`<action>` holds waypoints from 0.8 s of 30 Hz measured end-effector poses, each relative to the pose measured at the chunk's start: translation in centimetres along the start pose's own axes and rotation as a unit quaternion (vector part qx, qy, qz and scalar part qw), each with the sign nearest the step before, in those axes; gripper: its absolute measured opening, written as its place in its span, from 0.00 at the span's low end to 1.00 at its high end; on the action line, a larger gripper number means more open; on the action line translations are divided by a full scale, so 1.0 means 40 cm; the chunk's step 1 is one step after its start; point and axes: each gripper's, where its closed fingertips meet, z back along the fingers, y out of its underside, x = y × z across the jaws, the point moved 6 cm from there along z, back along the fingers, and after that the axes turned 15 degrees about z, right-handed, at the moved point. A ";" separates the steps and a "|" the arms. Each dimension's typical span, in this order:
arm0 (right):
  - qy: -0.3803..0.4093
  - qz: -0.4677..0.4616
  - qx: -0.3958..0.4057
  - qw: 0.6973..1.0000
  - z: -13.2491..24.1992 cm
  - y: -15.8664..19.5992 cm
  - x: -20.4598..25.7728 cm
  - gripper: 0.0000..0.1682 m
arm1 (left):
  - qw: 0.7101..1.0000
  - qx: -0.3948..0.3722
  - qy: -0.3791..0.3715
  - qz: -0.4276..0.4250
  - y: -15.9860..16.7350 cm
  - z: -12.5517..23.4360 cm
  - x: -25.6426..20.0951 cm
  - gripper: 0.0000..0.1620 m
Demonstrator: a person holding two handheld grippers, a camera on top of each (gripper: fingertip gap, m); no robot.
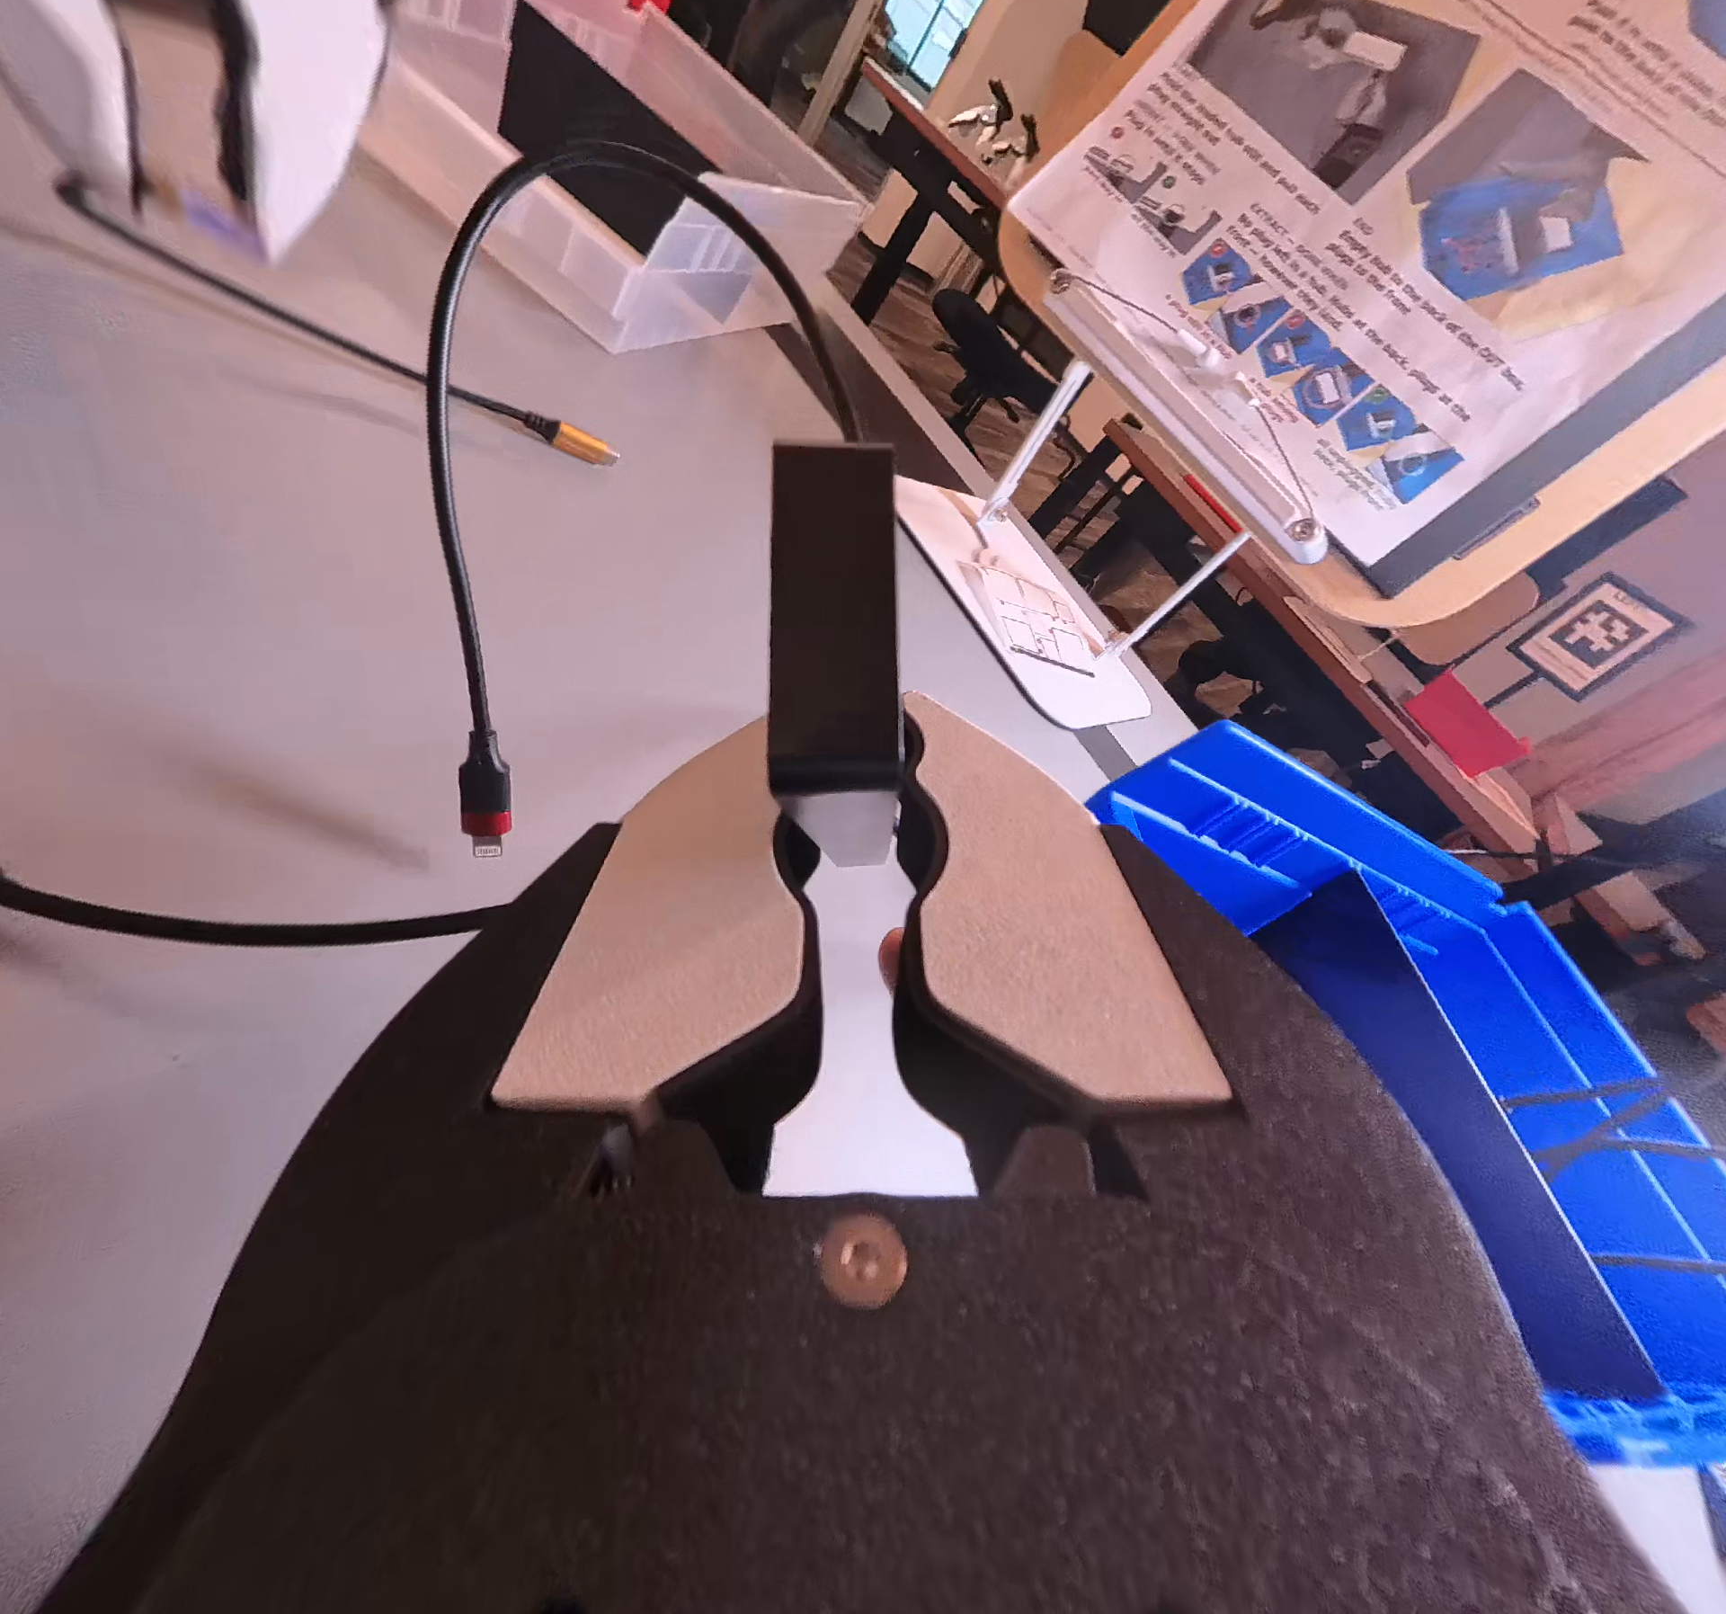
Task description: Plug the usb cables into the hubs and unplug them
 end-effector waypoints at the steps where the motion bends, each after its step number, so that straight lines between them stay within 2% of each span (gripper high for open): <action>1: -0.006 0.010 0.004 1.000 -0.004 -0.002 0.008 0.07 | 1.000 -0.016 0.010 -0.008 -0.034 0.019 -0.022 0.09; 3: -0.018 0.031 0.011 0.999 -0.013 -0.006 0.024 0.07 | 0.999 -0.034 0.019 -0.021 -0.090 0.025 -0.054 0.09; 6: -0.035 0.068 0.017 0.997 -0.025 -0.016 0.051 0.07 | 1.000 -0.001 0.013 -0.018 -0.129 -0.033 -0.057 0.09; 10: -0.048 0.114 -0.005 0.992 -0.027 -0.045 0.085 0.07 | 0.997 0.068 0.019 0.013 -0.138 -0.103 -0.004 0.09; 13: -0.049 0.148 -0.014 0.988 -0.027 -0.059 0.100 0.07 | 0.993 0.116 0.031 0.006 -0.136 -0.134 0.010 0.09; 24: -0.057 0.266 0.009 0.962 -0.042 -0.071 0.147 0.07 | 0.978 0.198 0.064 0.015 -0.121 -0.158 0.027 0.09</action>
